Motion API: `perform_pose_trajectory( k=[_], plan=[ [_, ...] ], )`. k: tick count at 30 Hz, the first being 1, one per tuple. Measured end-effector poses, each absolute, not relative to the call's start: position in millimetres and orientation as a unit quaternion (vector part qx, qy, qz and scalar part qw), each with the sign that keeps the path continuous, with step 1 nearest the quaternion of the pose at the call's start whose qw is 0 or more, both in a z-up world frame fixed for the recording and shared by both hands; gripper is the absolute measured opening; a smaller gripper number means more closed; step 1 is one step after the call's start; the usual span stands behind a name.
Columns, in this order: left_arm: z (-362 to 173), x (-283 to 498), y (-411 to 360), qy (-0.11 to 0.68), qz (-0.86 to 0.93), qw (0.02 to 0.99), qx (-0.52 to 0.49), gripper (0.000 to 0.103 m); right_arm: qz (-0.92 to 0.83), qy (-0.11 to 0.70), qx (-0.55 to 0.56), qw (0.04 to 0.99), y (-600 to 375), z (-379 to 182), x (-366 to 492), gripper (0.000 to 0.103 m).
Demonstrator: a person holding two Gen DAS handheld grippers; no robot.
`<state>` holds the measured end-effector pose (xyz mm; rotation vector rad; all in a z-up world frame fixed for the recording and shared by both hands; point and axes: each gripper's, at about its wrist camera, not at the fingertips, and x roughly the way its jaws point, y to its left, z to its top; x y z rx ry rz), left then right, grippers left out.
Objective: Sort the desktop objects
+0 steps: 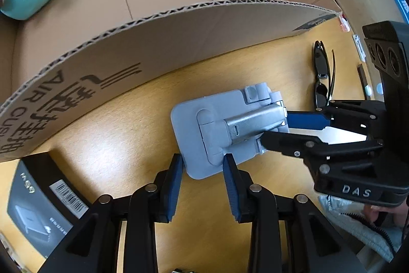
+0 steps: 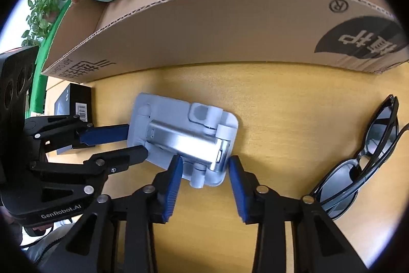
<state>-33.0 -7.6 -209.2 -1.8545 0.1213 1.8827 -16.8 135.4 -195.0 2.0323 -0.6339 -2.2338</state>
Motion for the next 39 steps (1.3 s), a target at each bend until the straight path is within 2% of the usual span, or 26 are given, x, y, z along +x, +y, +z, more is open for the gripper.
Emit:
perform_pose_trajectory(
  k=[6, 7, 8, 9, 10, 11, 14, 16, 17, 18, 19, 20, 22, 24, 27, 28, 29, 30, 32, 33, 34, 36, 37, 39],
  plan=[
    [-182, -22, -7, 0.053, 0.702, 0.262, -0.660, 0.027, -0.734, -0.209, 0.645, 0.026, 144, -172, -21, 0.024],
    [-176, -21, -6, 0.054, 0.705, 0.263, -0.656, 0.016, -0.737, -0.210, 0.641, 0.026, 147, -166, -22, 0.023],
    [-170, -19, -6, 0.057, 0.710, 0.260, -0.652, 0.000, -0.741, -0.210, 0.637, 0.024, 150, -158, -21, 0.022],
    [-160, -18, -11, 0.039, 0.708, 0.276, -0.649, 0.000, -0.746, -0.210, 0.632, 0.023, 142, -150, -17, 0.020],
    [-153, -17, -14, 0.026, 0.708, 0.287, -0.645, 0.000, -0.749, -0.220, 0.624, 0.031, 137, -139, -18, 0.007],
    [-146, -15, -10, 0.030, 0.712, 0.297, -0.636, 0.000, -0.753, -0.229, 0.616, 0.044, 152, -159, -8, 0.003],
    [-148, -12, -2, 0.057, 0.709, 0.298, -0.637, 0.000, -0.758, -0.176, 0.626, 0.051, 154, -149, -11, 0.003],
    [-159, -15, -10, 0.046, 0.703, 0.274, -0.655, 0.000, -0.746, -0.175, 0.641, 0.037, 164, -170, -18, 0.006],
    [-161, -17, -15, 0.041, 0.704, 0.263, -0.659, 0.001, -0.738, -0.182, 0.650, 0.015, 170, -181, -18, 0.017],
    [-163, -18, -25, 0.029, 0.706, 0.248, -0.663, 0.007, -0.734, -0.192, 0.651, 0.005, 177, -185, -11, 0.028],
    [-166, -20, -31, 0.021, 0.706, 0.238, -0.666, 0.030, -0.732, -0.213, 0.648, -0.001, 185, -186, -8, 0.056],
    [-169, -21, -34, 0.019, 0.709, 0.227, -0.668, 0.059, -0.736, -0.230, 0.637, -0.005, 192, -185, -5, 0.077],
    [-176, -22, -36, 0.020, 0.719, 0.202, -0.664, 0.078, -0.749, -0.219, 0.626, -0.009, 193, -181, -4, 0.080],
    [-184, -25, -38, 0.007, 0.718, 0.195, -0.669, 0.078, -0.755, -0.209, 0.621, 0.000, 191, -181, -9, 0.080],
    [-200, -31, -35, -0.013, 0.700, 0.201, -0.685, 0.076, -0.758, -0.194, 0.622, 0.025, 185, -184, -12, 0.080],
    [-204, -31, -32, -0.011, 0.696, 0.204, -0.688, 0.070, -0.758, -0.181, 0.626, 0.033, 179, -189, -15, 0.079],
    [-208, -31, -29, -0.008, 0.693, 0.205, -0.691, 0.055, -0.756, -0.169, 0.631, 0.036, 168, -199, -20, 0.082],
    [-212, -31, -27, -0.010, 0.688, 0.209, -0.696, 0.051, -0.757, -0.156, 0.634, 0.035, 156, -207, -25, 0.081],
    [-212, -31, -27, -0.025, 0.690, 0.218, -0.690, 0.033, -0.770, -0.124, 0.625, 0.036, 147, -205, -24, 0.081],
    [-212, -32, -27, -0.035, 0.689, 0.222, -0.689, 0.033, -0.771, -0.109, 0.627, 0.037, 143, -204, -25, 0.079],
    [-212, -32, -26, -0.034, 0.691, 0.223, -0.687, 0.033, -0.773, -0.094, 0.627, 0.038, 138, -204, -25, 0.075],
    [-210, -32, -23, -0.025, 0.694, 0.224, -0.684, 0.032, -0.777, -0.088, 0.622, 0.044, 135, -200, -26, 0.047],
    [-209, -32, -21, -0.019, 0.696, 0.222, -0.683, 0.032, -0.777, -0.101, 0.619, 0.056, 134, -198, -26, 0.043],
    [-209, -33, -21, -0.022, 0.695, 0.223, -0.683, 0.032, -0.774, -0.109, 0.622, 0.050, 135, -197, -27, 0.042]
  ],
)
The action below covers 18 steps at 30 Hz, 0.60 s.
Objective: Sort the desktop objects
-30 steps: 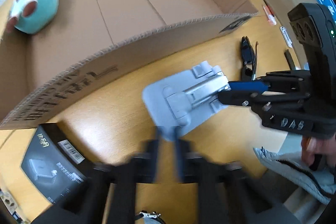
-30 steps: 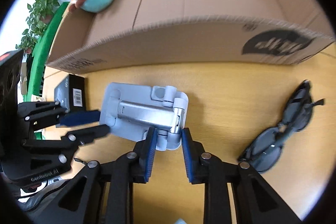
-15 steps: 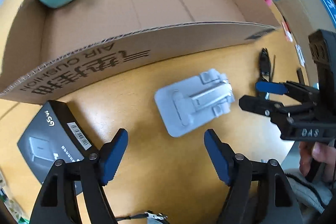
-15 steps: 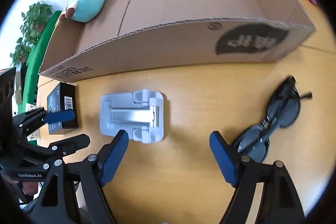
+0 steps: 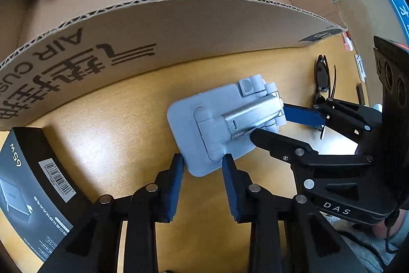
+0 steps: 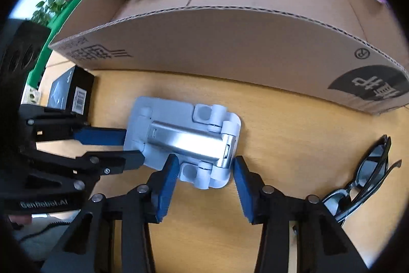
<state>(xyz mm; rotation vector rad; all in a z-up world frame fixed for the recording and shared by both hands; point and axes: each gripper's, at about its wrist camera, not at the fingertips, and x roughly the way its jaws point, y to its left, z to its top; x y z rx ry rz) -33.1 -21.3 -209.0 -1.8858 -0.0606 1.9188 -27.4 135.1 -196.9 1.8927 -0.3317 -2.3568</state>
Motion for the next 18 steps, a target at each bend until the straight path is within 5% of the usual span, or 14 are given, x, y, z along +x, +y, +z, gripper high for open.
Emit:
perform_pose_trajectory(
  k=[8, 18],
  plan=[
    [-183, -30, -34, -0.016, 0.709, 0.232, -0.666, 0.031, -0.772, -0.143, 0.617, 0.051, 135, -177, -26, 0.041],
    [-88, -39, -36, -0.012, 0.770, 0.249, -0.588, 0.030, -0.825, -0.145, 0.544, 0.042, 135, -94, -31, 0.040]
  ],
)
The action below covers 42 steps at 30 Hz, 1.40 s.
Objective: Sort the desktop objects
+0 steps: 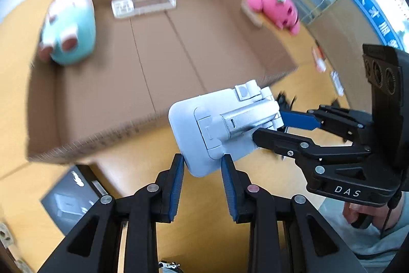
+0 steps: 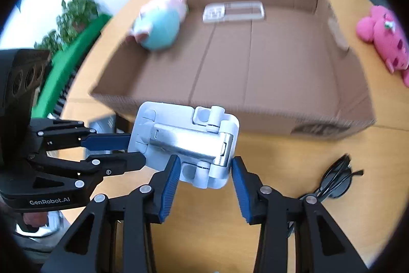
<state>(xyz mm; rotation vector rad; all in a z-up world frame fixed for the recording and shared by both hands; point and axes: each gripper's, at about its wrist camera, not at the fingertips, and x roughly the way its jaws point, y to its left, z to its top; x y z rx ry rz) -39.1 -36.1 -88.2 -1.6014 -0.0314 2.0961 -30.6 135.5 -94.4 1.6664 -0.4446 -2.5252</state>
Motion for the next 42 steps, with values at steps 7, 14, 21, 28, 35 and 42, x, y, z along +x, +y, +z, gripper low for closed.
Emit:
perform_pose_trajectory(
  k=[7, 14, 21, 28, 35, 42],
  plan=[
    [-32, -62, -41, -0.005, 0.808, 0.244, -0.536, 0.029, -0.860, -0.138, 0.489, 0.044, 131, -48, -65, 0.041],
    [-21, -91, -67, 0.004, 0.824, 0.218, -0.522, 0.029, -0.874, -0.128, 0.465, 0.065, 128, -28, -102, 0.041],
    [-45, -115, -106, -0.002, 0.820, 0.186, -0.541, 0.029, -0.862, -0.138, 0.479, 0.088, 109, -52, -145, 0.041],
    [-98, -142, -137, -0.004, 0.795, 0.157, -0.586, 0.029, -0.830, -0.175, 0.520, 0.100, 86, -110, -186, 0.041],
    [-141, -150, -150, 0.009, 0.761, 0.138, -0.633, 0.029, -0.784, -0.205, 0.576, 0.106, 67, -166, -207, 0.041],
    [-164, -151, -132, 0.065, 0.734, 0.112, -0.667, 0.029, -0.735, -0.216, 0.634, 0.106, 60, -201, -213, 0.041]
  ],
)
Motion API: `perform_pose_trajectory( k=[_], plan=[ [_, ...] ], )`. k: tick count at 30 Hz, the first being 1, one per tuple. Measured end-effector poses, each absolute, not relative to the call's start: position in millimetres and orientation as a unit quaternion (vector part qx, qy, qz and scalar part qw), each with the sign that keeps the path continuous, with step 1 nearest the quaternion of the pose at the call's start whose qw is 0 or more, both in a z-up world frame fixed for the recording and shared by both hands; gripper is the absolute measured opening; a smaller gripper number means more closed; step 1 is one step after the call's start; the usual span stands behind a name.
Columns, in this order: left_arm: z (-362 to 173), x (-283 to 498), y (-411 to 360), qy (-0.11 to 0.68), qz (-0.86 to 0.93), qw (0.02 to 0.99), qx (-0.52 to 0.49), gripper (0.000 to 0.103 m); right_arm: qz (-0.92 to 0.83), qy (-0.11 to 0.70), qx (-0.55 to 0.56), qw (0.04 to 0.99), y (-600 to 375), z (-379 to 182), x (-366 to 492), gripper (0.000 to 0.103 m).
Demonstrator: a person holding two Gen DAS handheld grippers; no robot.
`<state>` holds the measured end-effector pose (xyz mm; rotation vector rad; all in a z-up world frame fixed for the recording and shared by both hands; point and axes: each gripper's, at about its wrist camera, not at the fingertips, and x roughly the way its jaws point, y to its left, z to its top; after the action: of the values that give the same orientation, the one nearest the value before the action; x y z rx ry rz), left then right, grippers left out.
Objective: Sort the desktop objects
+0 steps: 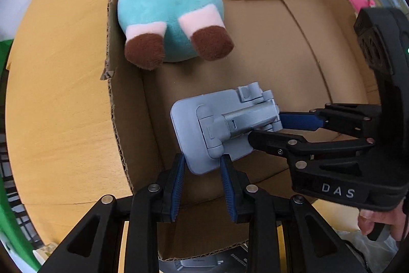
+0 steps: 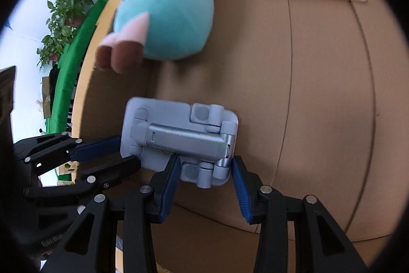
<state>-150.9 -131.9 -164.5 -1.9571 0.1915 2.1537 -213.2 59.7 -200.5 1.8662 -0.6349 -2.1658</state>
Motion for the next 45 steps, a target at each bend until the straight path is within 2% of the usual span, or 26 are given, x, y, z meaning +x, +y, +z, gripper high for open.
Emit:
perform_pose_trajectory(
  k=[6, 9, 10, 11, 12, 14, 16, 18, 22, 29, 45],
  plan=[
    [-164, -148, -132, 0.077, 0.728, 0.089, -0.676, 0.029, -0.726, -0.224, 0.642, 0.102, 63, -197, -214, 0.046],
    [-147, -142, -139, 0.062, 0.740, 0.077, -0.665, 0.031, -0.744, -0.215, 0.625, 0.091, 73, -172, -207, 0.058],
    [-139, -139, -141, 0.052, 0.746, 0.074, -0.660, 0.034, -0.752, -0.209, 0.619, 0.086, 76, -159, -203, 0.061],
    [-128, -135, -143, 0.051, 0.756, 0.065, -0.649, 0.044, -0.759, -0.198, 0.615, 0.078, 79, -147, -201, 0.064],
    [-109, -129, -144, 0.055, 0.776, 0.052, -0.626, 0.050, -0.766, -0.188, 0.610, 0.073, 81, -136, -199, 0.065],
    [-75, -116, -144, 0.062, 0.811, 0.036, -0.580, 0.070, -0.788, -0.167, 0.589, 0.067, 83, -105, -189, 0.068],
    [-39, -100, -144, 0.068, 0.846, 0.016, -0.529, 0.083, -0.812, -0.135, 0.565, 0.055, 84, -76, -182, 0.072],
    [-6, -89, -145, 0.062, 0.871, 0.008, -0.487, 0.086, -0.830, -0.117, 0.544, 0.042, 84, -53, -171, 0.076],
    [37, -77, -146, 0.033, 0.895, 0.013, -0.444, 0.097, -0.848, -0.113, 0.517, 0.023, 89, -17, -152, 0.077],
    [67, -30, -121, 0.016, 0.910, 0.021, -0.413, 0.098, -0.873, -0.105, 0.477, 0.010, 92, 31, -114, 0.077],
    [98, 18, -40, 0.021, 0.916, -0.007, -0.400, 0.098, -0.888, -0.137, 0.438, 0.029, 152, 64, -52, 0.077]
  ],
)
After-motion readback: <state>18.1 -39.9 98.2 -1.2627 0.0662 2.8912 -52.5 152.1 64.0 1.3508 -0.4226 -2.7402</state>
